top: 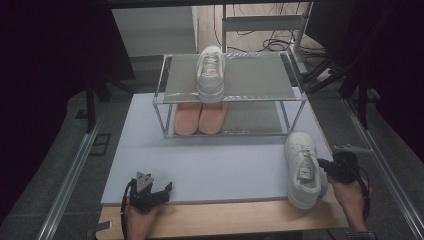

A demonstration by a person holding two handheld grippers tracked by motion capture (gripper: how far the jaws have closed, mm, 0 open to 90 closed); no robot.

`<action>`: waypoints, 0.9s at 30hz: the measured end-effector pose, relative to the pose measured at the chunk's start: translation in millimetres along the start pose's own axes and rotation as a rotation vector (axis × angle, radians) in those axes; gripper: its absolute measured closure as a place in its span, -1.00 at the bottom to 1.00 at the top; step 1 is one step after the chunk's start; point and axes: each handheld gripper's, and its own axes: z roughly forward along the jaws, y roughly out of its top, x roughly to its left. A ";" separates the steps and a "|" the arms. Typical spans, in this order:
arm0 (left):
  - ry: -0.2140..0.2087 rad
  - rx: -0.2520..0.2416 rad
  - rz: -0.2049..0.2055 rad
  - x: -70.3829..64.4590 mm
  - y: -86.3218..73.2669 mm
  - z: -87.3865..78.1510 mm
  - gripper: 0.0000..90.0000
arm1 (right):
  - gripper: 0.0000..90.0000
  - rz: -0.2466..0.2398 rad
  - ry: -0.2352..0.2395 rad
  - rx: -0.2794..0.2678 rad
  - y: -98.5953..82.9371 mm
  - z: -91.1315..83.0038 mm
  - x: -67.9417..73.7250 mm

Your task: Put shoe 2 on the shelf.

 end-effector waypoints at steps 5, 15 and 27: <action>0.000 -0.001 0.000 -0.1 0.0 0.0 -0.69 | 0.99 0.008 -0.009 -0.015 6.9 0.1 0.5; -0.002 0.001 0.002 0.3 -0.1 -0.1 -0.69 | 0.99 0.023 -0.037 0.006 18.3 13.4 -9.9; -0.001 0.002 0.002 0.3 0.0 -0.2 -0.69 | 0.99 0.036 0.007 0.022 14.1 21.1 -6.8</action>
